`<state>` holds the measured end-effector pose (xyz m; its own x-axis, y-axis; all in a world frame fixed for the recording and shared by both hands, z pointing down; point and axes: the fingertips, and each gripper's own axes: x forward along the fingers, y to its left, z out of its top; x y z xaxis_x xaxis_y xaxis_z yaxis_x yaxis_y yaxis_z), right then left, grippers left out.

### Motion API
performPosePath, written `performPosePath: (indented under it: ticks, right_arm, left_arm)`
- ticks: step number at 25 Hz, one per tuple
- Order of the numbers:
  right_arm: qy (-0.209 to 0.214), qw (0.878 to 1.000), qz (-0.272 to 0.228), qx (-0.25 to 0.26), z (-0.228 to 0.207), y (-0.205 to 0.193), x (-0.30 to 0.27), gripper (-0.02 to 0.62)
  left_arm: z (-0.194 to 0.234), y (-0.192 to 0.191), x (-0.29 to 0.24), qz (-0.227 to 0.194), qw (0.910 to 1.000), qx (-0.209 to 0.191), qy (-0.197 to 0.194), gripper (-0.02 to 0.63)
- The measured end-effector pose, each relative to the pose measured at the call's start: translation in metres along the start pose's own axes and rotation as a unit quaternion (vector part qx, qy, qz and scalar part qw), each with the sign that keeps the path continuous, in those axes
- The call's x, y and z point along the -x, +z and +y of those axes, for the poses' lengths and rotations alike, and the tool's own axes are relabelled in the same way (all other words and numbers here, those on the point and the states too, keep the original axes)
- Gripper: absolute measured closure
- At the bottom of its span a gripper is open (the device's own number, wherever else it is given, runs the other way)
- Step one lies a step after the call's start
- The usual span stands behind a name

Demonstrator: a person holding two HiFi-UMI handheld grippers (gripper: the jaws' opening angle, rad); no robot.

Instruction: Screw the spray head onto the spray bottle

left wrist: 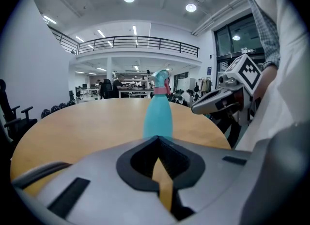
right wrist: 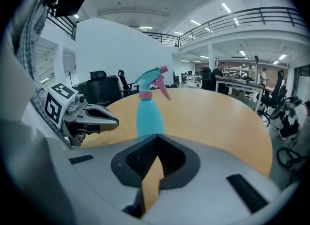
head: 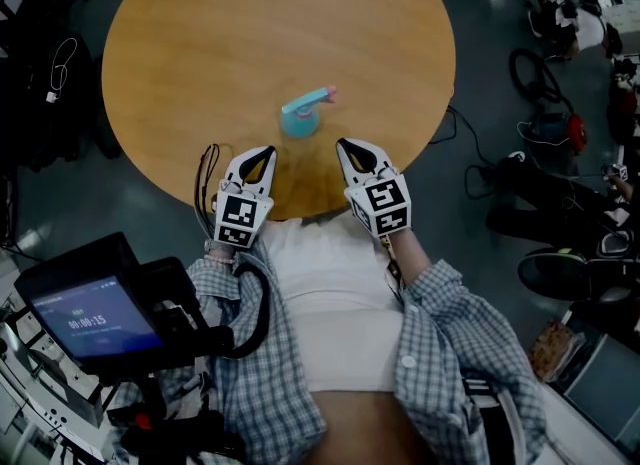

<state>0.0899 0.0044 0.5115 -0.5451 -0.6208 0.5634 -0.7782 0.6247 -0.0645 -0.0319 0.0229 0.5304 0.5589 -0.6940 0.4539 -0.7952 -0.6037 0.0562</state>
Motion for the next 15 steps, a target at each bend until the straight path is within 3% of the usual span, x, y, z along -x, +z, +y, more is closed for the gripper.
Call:
performPosePath:
  ticks: [15]
  right_arm:
    - [0.003,1.0,0.003,0.006,0.0016,0.0,0.0001,0.601]
  left_arm:
    - [-0.0077,-0.0011,-0.0028,0.007,0.9997,-0.007,-0.021,0.603]
